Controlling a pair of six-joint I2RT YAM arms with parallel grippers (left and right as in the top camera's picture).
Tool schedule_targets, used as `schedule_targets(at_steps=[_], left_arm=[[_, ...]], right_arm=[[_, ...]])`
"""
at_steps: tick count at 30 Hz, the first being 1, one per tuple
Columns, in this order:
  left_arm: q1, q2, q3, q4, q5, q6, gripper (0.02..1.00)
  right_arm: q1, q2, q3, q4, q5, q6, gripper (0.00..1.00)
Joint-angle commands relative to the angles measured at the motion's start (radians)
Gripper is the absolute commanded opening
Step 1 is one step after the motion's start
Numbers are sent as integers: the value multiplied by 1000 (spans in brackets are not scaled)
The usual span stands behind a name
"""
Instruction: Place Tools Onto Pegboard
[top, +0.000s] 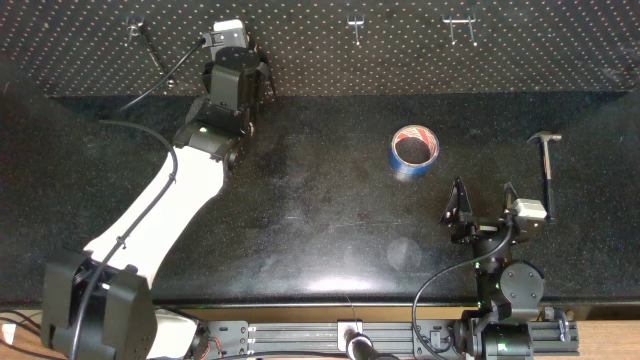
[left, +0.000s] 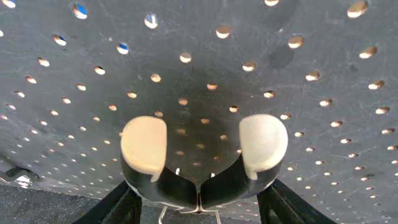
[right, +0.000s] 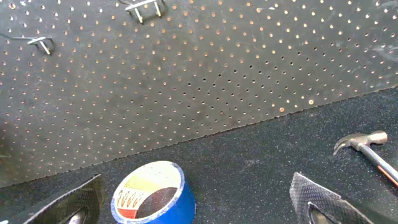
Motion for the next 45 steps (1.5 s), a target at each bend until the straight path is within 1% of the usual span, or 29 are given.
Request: schedule_targets(at_steps=[1,7,18,23,24,25,26,27,28,29,35,38,45], left_arm=[[10,37,-2,10,29,-12,29],[31,43,-2,3,26,-12,29],[33,64,-2,3,71,-12,27],[33,64,-2,4,70,-12,27],[33,64,-2,3,70,-12,66],[33,64,-2,4,70,-12,152],[33,64,-2,4,70,-12,465],[33,64,-2,4,70,-12,746],[33,64,-2,3,71,-12,956],[33,64,-2,3,70,-11,996],[33,51,-2,-30,74,-12,996],[31,-6,-2,-99,89,-12,996],[31,-276,-2,-317,126,11,996]], right_arm=[[-6,-6,-5,-2,9,15,976],[-6,-6,-5,-2,9,15,974],[-6,-6,-5,-2,9,15,976],[-6,-6,-5,-2,9,15,974],[-6,-6,-4,-3,9,15,976],[-6,-6,-5,-2,9,15,976],[-6,-6,-5,-2,9,15,974],[-6,-6,-4,-2,9,15,976],[-6,-6,-5,-2,9,15,974],[-6,-6,-4,-2,9,15,976],[-6,-6,-4,-2,9,15,974],[-6,-6,-5,-2,9,15,974],[-6,-6,-4,-2,9,15,972]])
